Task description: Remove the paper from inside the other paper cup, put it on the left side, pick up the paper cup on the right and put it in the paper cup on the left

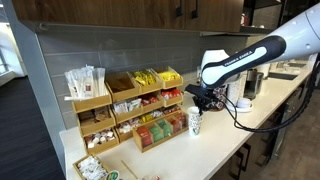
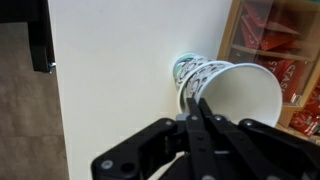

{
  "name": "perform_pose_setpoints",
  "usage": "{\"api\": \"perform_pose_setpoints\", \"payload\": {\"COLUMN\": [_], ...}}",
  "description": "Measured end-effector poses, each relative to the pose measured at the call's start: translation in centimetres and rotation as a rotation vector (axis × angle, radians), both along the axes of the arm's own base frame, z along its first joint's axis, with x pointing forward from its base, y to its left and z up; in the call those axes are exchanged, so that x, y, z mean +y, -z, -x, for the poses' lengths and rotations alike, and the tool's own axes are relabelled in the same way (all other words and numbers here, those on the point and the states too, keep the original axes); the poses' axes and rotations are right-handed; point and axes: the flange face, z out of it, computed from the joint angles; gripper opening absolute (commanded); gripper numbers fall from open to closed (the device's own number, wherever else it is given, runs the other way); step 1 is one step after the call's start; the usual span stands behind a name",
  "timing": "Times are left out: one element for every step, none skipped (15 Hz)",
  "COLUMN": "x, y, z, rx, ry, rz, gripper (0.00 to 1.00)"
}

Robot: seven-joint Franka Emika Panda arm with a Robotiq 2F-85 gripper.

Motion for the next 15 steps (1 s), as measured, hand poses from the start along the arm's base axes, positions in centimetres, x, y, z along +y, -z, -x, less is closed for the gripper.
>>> {"api": "perform_pose_setpoints", "payload": {"x": [-0.2,-0.3,-0.4,-0.5,-0.6,-0.7,-0.8,-0.8,-0.7,-0.6,-0.4,0.0,0.4,0.9,1.6], "y": [-0.2,-0.6,-1.2,-2.1,-3.0,-4.0,-5.0,-5.9,-6.8,-7.6,-8.3,-8.9,-9.3,-9.7,-9.9], "z": [0.3,0.5,0.8,1.1,1.5,2.0,2.6,3.2,3.8,4.3,4.9,5.4,5.8,6.2,6.5], "rx": [-0.003,-0.01,-0.024,-0.046,-0.069,-0.089,-0.109,-0.126,-0.142,-0.157,-0.172,-0.187,-0.202,-0.216,-0.228], "ry": [0.003,0.003,0.0,-0.006,-0.012,-0.018,-0.02,-0.021,-0.027,-0.038,-0.057,-0.085,-0.121,-0.167,-0.22], "rz": [0.001,0.004,0.015,0.037,0.056,0.072,0.08,0.082,0.085,0.088,0.09,0.09,0.086,0.077,0.064], "gripper": [0.01,0.01,0.01,0.01,0.01,0.01,0.01,0.01,0.01,0.01,0.01,0.01,0.01,0.01,0.01]}}
